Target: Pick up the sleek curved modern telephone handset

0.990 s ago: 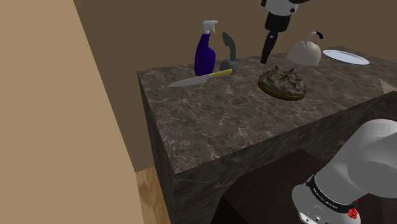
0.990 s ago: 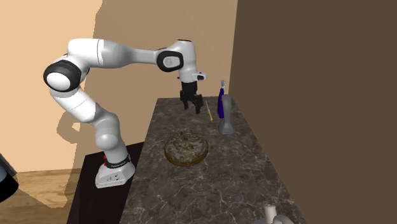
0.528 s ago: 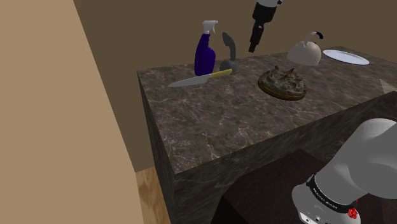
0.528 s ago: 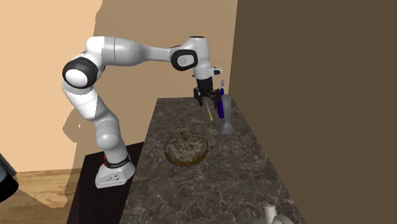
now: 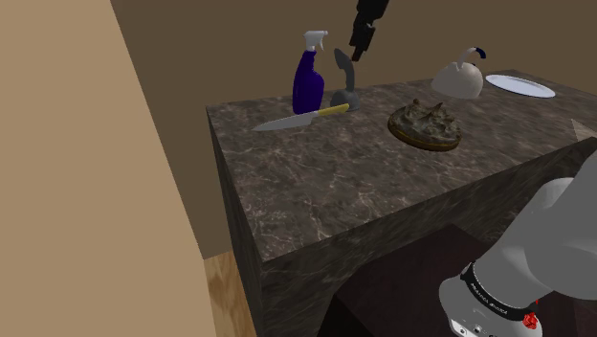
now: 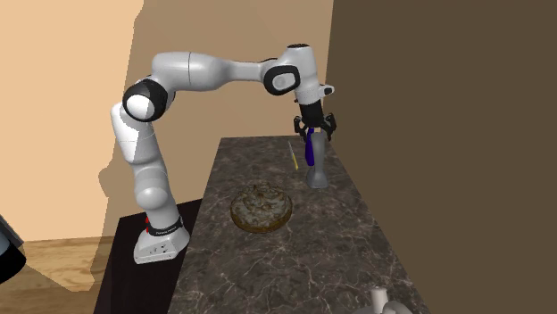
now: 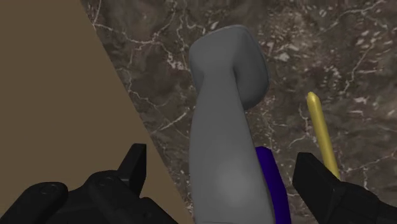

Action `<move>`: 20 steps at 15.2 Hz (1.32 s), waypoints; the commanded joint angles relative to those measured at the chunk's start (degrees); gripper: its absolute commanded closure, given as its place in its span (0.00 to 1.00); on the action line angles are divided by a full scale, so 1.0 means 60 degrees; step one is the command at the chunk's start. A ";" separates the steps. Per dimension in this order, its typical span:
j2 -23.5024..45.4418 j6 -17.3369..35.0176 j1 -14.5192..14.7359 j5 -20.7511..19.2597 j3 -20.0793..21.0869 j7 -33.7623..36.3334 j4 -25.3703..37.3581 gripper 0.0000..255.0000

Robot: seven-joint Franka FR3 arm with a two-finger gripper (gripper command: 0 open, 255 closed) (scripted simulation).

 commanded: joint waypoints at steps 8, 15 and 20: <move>0.0036 0.1033 0.0004 0.0077 0.0006 -0.0206 -0.0920 0.00; 0.0051 0.1037 0.0006 0.0081 0.0009 -0.0202 -0.0909 1.00; 0.0040 0.0904 0.0003 0.0079 0.0006 -0.0207 -0.0788 1.00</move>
